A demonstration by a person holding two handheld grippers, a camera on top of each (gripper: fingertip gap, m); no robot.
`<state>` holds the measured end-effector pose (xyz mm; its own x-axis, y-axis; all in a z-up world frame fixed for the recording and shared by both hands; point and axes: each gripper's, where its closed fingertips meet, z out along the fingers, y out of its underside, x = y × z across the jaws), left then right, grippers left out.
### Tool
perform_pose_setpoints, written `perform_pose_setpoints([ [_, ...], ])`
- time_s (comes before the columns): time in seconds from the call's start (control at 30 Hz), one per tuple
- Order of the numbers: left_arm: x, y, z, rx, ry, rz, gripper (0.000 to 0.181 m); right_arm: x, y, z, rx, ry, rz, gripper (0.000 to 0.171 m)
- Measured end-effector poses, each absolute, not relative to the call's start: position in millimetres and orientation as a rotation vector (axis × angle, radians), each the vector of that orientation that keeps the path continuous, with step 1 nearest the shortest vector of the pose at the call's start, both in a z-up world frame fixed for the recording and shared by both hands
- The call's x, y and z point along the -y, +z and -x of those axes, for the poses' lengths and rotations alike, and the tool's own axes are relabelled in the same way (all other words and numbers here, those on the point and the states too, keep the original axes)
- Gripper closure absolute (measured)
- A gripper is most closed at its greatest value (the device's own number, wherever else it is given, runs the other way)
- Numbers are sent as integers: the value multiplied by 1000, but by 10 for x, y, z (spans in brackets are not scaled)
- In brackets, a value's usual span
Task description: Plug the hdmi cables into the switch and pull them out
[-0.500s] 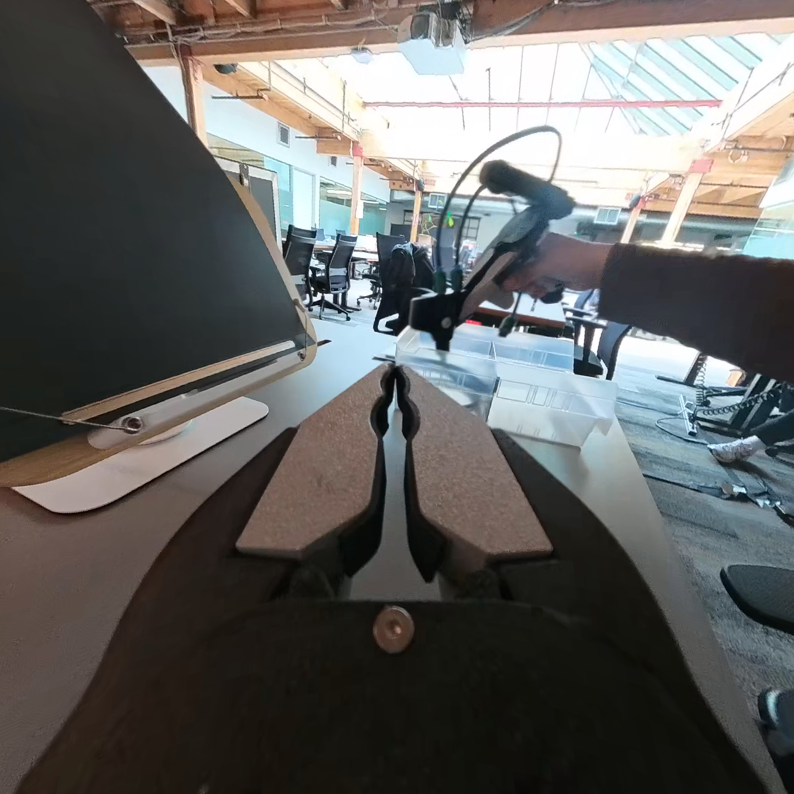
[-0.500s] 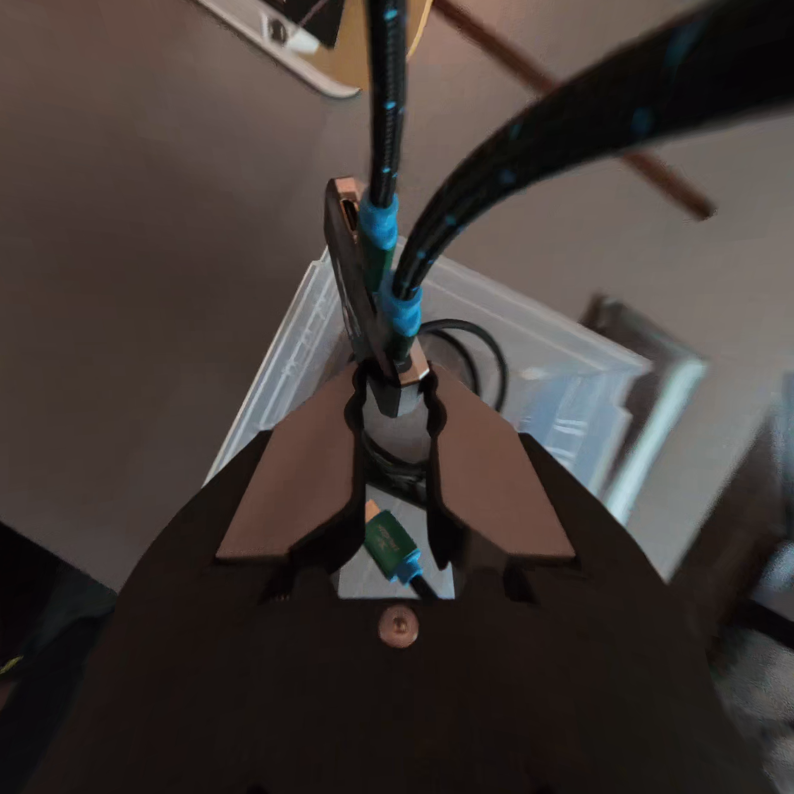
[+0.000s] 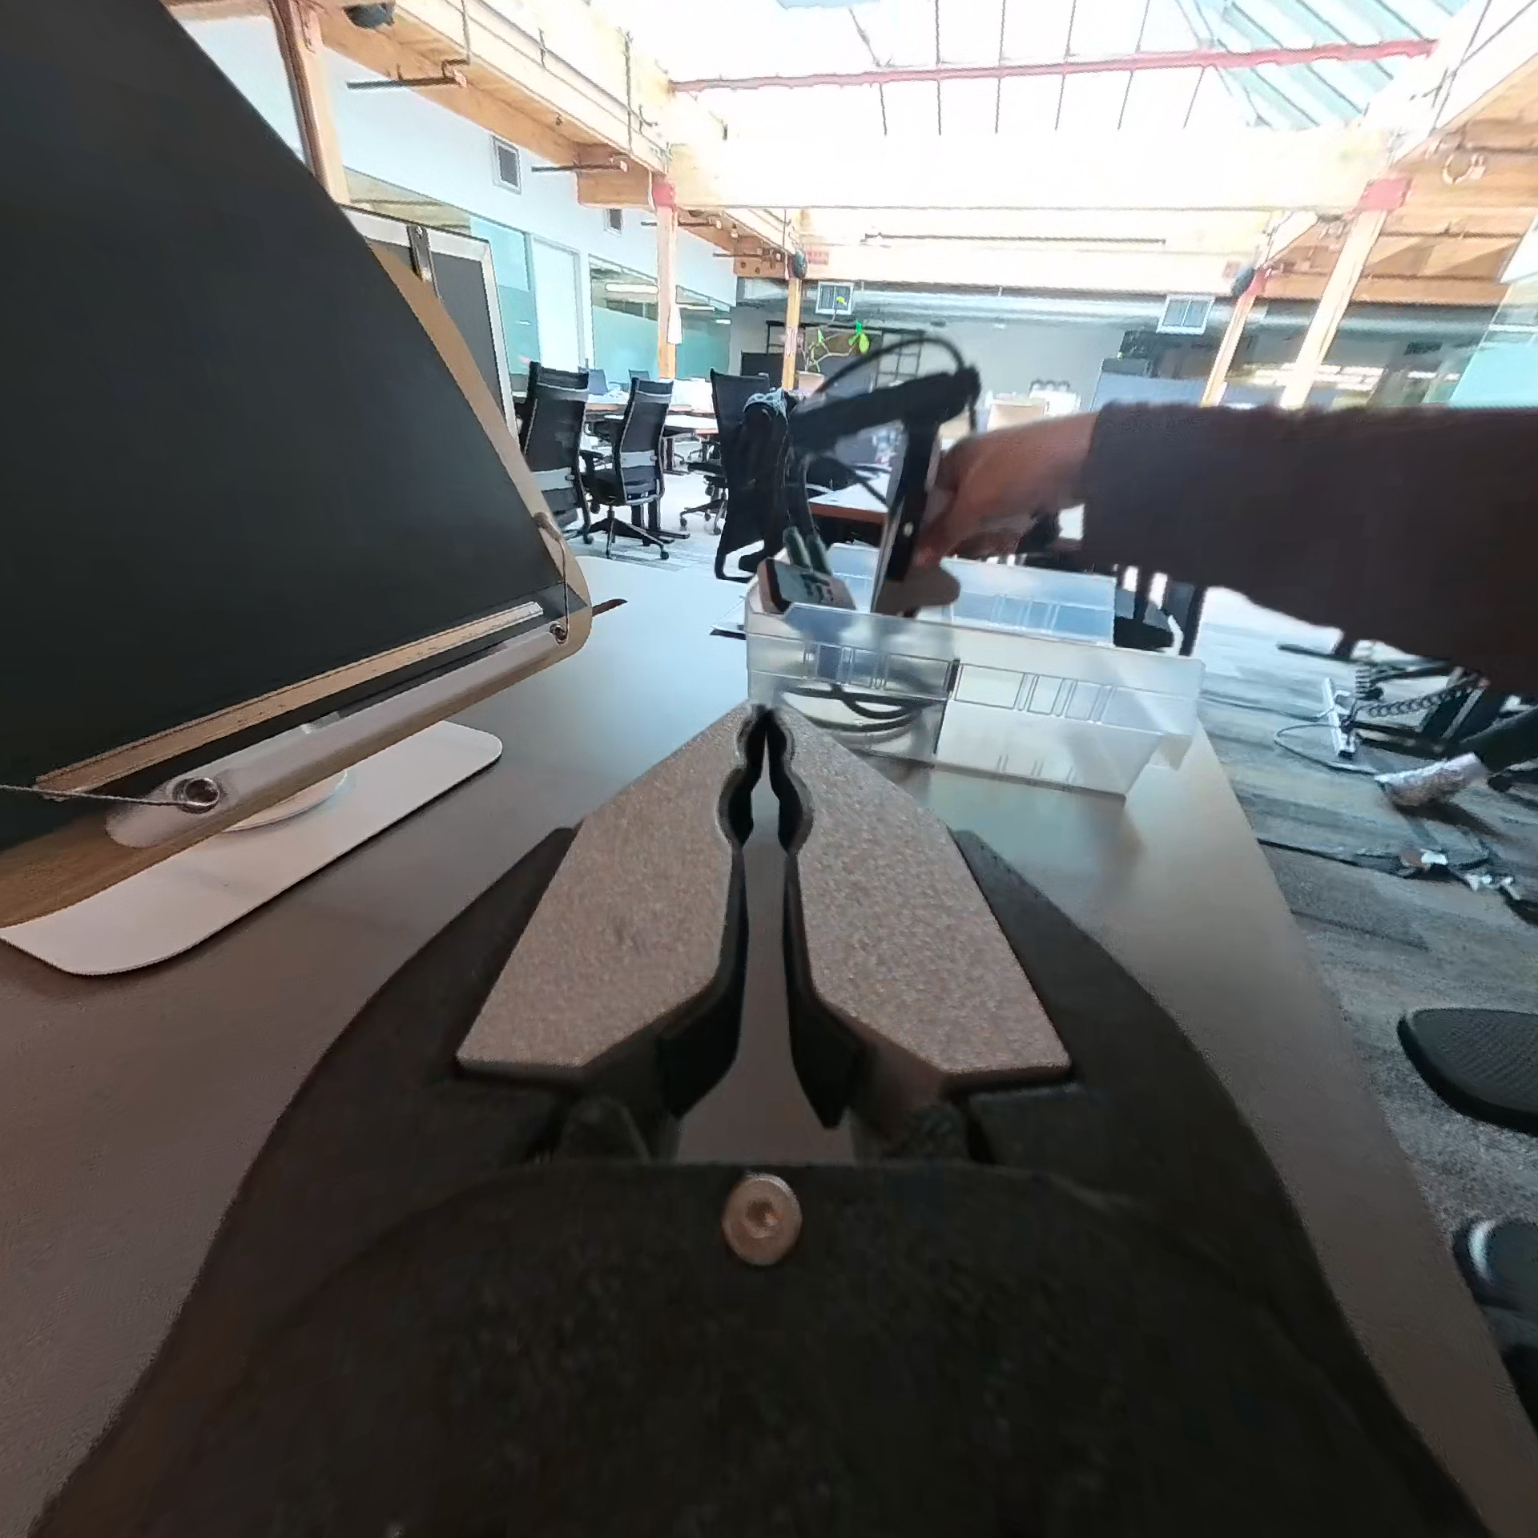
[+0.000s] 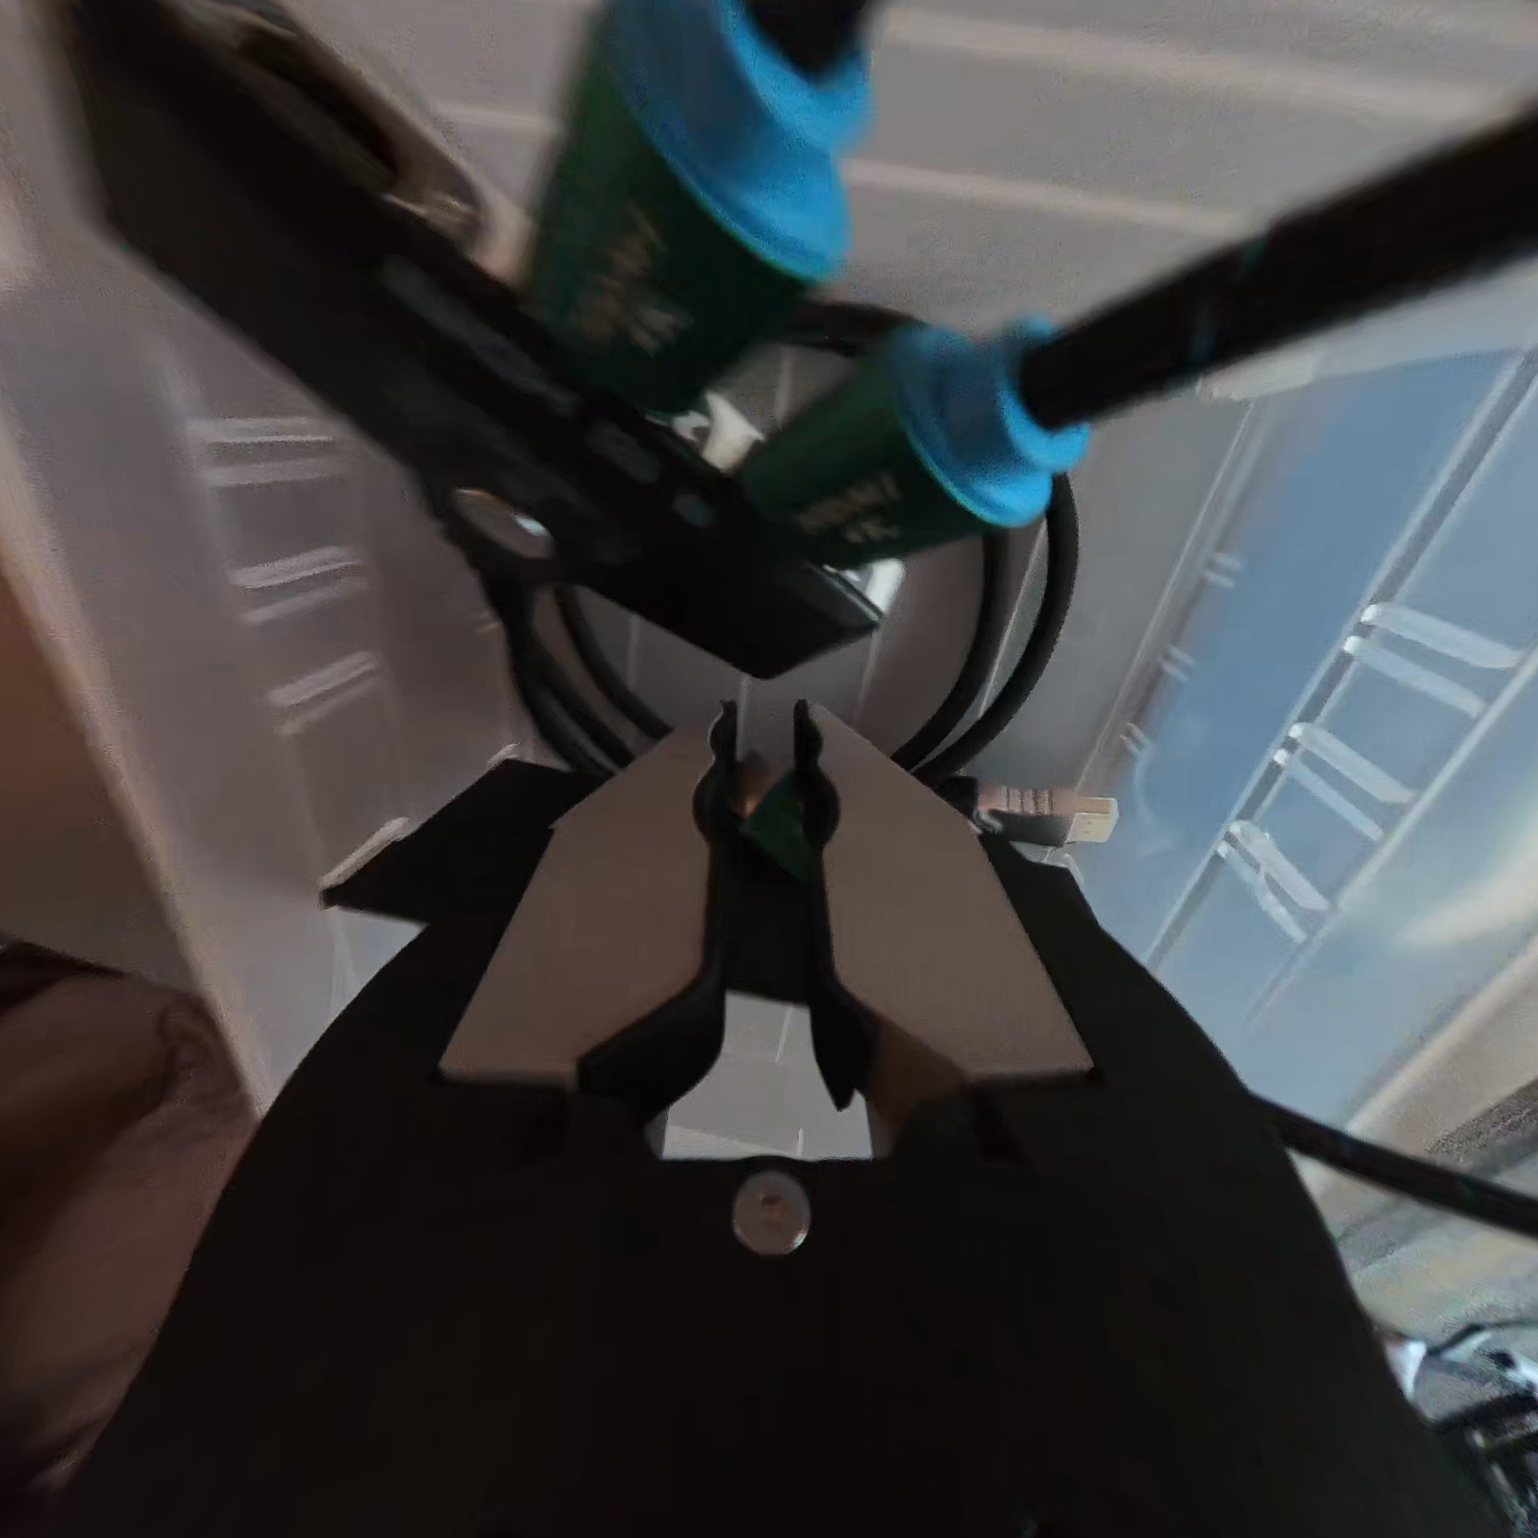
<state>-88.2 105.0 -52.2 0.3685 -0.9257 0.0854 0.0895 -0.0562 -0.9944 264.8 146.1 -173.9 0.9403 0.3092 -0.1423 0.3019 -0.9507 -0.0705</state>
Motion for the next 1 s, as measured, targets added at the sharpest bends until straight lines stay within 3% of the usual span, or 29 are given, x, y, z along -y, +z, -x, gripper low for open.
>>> perform_pose_setpoints([
  [0.07,-1041,-545,860,-851,-994,1362,181,-1517,-1470,-2595,527,192,2977,161],
  [0.23,-1066,-637,832,-874,-958,1391,181,-1567,-587,-2542,603,-43,2736,152],
  [0.47,-1071,-795,772,-923,-933,1451,181,-1353,114,-1216,708,266,2196,143],
  [0.6,-1072,-819,775,-948,-875,1450,181,-1210,-160,-192,688,611,1990,126],
  [0.77,-1123,-768,849,-907,-862,1452,181,-1490,-1009,662,620,695,1903,118],
  [0.9,-1261,-817,952,-857,-800,1506,181,-2015,-1280,761,582,538,1802,123],
  [0.97,-1377,-884,1031,-801,-749,1571,181,-2175,-1358,685,574,424,1797,144],
  [1.0,-1410,-907,1052,-781,-745,1596,181,-2191,-1318,686,578,424,1793,139],
])
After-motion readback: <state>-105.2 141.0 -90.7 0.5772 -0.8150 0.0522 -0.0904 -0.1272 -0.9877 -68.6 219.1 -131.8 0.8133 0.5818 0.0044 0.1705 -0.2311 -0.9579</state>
